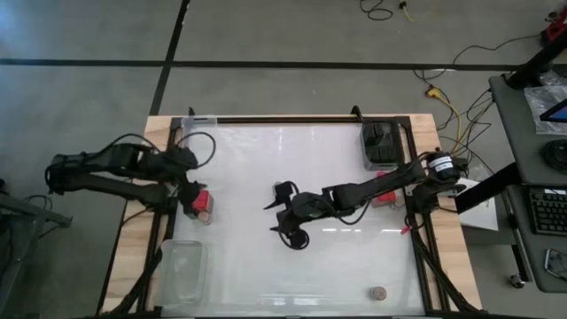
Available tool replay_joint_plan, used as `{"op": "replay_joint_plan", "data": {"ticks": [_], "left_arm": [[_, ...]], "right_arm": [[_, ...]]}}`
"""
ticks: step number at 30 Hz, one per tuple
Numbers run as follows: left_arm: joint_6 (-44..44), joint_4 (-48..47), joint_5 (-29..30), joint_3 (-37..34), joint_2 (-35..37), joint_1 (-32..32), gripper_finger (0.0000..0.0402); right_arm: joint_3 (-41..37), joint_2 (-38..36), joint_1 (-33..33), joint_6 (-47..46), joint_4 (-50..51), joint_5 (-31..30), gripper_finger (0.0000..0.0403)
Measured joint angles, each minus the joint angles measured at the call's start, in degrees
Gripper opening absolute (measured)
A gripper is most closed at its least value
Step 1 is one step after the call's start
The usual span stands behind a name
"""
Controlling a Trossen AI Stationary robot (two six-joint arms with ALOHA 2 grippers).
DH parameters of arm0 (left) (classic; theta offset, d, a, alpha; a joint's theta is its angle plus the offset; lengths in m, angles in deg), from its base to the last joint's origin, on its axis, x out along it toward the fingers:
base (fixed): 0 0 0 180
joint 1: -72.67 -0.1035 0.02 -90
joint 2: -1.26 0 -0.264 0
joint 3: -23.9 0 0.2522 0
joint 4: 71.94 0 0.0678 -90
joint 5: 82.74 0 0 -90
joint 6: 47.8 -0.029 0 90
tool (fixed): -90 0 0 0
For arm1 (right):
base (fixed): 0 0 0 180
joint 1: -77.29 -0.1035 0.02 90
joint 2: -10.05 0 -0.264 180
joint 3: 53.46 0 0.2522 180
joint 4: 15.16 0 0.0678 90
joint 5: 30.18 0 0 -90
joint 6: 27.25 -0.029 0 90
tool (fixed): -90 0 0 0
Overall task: Sort spices by type
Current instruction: Put the black seasoning can into the black bin
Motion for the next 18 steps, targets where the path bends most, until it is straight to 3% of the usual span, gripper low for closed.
{"op": "replay_joint_plan", "data": {"ticks": [5,11,18], "left_arm": [[3.45,-3.74,-4.8,-0.59,-3.4,2.05,0.0341],[4.73,-3.65,-5.55,-2.72,-5.97,6.71,0.0341],[5.7,-4.55,-7.96,-3.43,-8.47,8.78,0.0341]], "right_arm": [[-0.02,0.57,0.59,2.23,-2.87,0.06,0.0322],[-0.09,3.14,0.65,3.34,-6.62,0.13,0.036],[-0.09,4.04,1.49,2.08,-7.56,-0.11,0.0368]]}}
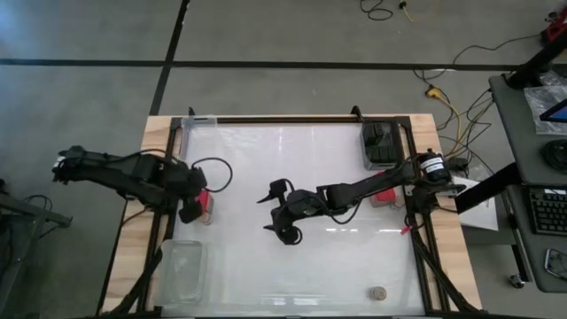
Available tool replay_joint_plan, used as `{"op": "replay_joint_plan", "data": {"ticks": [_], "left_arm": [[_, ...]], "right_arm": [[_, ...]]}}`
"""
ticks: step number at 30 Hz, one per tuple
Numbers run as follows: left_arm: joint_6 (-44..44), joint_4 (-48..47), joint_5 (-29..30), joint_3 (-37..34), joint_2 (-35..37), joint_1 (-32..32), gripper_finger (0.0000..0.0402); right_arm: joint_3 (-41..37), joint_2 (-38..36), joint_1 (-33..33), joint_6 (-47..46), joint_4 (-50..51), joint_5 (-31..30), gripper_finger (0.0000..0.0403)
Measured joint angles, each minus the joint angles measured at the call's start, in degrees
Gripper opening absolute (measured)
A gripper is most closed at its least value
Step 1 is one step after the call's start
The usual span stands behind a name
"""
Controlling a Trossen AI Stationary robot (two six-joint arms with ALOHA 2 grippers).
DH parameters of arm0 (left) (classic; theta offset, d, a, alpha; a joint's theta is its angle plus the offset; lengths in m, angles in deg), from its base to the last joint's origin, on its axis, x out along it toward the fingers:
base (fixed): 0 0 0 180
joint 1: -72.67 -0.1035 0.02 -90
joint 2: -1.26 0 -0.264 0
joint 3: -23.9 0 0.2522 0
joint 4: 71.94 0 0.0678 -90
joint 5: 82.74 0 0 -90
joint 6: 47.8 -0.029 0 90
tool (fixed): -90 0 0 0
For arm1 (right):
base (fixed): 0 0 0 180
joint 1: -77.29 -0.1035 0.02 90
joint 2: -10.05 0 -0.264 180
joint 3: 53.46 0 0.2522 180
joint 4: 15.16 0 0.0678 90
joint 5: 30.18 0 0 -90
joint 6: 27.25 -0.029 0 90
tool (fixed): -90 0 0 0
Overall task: Sort spices by type
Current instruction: Put the black seasoning can into the black bin
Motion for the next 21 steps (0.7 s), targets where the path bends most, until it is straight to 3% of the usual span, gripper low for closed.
{"op": "replay_joint_plan", "data": {"ticks": [9,21], "left_arm": [[0.41,-2.18,-0.52,-5.14,-4.41,4.73,0.0341],[-5.75,-5.08,-2.43,-3.98,-10.75,5.06,0.0342]], "right_arm": [[0.0,0.0,0.31,-2.32,-0.22,-0.29,0.0368],[0.0,0.0,0.33,-2.51,-0.92,-0.15,0.0368]]}}
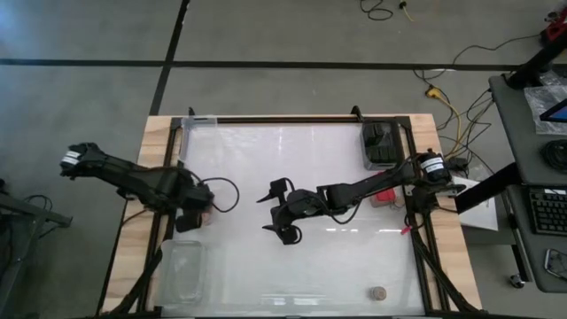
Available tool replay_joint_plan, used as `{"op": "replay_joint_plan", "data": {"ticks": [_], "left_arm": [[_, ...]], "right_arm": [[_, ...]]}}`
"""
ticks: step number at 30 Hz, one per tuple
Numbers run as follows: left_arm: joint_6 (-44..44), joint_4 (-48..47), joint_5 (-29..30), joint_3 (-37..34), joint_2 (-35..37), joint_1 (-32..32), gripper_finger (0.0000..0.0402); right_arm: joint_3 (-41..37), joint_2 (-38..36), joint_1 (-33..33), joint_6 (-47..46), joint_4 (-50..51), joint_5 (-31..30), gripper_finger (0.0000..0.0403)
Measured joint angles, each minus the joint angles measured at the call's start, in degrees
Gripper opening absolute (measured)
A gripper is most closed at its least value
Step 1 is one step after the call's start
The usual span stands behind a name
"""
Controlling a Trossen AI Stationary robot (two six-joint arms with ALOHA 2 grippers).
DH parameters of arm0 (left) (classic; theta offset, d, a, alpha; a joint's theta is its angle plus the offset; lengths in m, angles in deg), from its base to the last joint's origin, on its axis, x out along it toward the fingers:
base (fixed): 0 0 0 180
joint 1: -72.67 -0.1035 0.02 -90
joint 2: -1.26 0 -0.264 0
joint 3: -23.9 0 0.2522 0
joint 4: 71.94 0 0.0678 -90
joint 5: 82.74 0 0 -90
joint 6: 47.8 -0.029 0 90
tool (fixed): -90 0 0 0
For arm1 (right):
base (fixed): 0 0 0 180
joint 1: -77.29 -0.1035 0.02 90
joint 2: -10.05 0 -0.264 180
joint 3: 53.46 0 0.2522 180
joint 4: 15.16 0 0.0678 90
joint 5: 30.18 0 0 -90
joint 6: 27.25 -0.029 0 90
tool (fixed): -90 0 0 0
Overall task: Sort spices by type
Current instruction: Put the black seasoning can into the black bin
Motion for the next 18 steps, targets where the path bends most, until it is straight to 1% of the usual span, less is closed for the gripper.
{"op": "replay_joint_plan", "data": {"ticks": [5,10,15,18], "left_arm": [[-3.36,-1.59,-1.26,1.27,-4.23,-1.63,0.0344],[-3.58,-1.45,-2.58,1.11,-6.82,-2.23,0.0344],[-4.99,-1.47,-2.54,1.05,-7.07,-5.93,0.0343],[-6.67,-1.45,-3.1,0.97,-6.98,-8.28,0.0343]], "right_arm": [[0.0,0.02,-0.01,-0.1,0.08,0.48,0.0368],[-0.02,0.02,-0.03,-0.75,1.12,0.68,0.0368],[-0.23,0.02,-0.07,-2.51,2.28,4.97,0.0368],[-0.83,0.02,-0.14,-3.37,2.34,6.49,0.0368]]}}
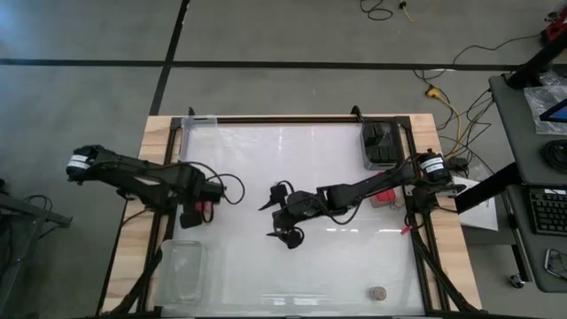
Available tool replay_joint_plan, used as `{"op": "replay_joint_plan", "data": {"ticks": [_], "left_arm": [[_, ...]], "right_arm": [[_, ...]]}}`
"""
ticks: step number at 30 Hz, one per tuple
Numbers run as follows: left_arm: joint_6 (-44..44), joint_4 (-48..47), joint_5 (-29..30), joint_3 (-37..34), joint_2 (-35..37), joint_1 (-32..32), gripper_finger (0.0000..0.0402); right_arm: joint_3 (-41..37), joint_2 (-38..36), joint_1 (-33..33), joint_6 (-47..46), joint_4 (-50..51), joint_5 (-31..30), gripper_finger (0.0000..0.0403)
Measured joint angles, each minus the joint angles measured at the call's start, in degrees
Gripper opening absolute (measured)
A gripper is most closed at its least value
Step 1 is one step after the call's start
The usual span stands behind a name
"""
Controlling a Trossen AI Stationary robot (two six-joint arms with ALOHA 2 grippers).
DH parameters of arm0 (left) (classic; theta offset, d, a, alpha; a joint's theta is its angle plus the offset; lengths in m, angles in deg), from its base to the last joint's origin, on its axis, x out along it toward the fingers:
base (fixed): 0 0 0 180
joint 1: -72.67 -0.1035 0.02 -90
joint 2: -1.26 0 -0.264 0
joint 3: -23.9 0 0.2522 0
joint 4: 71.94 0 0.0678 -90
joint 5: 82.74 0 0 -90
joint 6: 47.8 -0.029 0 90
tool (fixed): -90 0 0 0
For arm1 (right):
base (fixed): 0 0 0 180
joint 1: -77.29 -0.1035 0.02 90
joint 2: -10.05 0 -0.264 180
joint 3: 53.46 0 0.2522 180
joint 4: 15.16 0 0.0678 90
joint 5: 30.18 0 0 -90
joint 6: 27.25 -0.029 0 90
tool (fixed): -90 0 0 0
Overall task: Sort spices by type
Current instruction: Put the black seasoning can into the black bin
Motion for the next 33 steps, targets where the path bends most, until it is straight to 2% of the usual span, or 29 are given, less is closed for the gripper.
{"op": "replay_joint_plan", "data": {"ticks": [15,26,33], "left_arm": [[-4.2,1.3,-3.74,-0.47,-7.01,-0.94,0.0342],[-4.14,2.18,-3.81,-2.57,-9.15,-0.94,0.0299],[-4.59,2.96,-2.47,-3.09,-10.2,-1.09,0.0294]], "right_arm": [[-3.51,0.02,0.0,-1.25,-0.09,0.0,0.0368],[-4.75,0.02,0.0,-1.21,0.04,-0.03,0.0368],[-5.05,0.02,0.01,-1.84,0.01,-0.07,0.0368]]}}
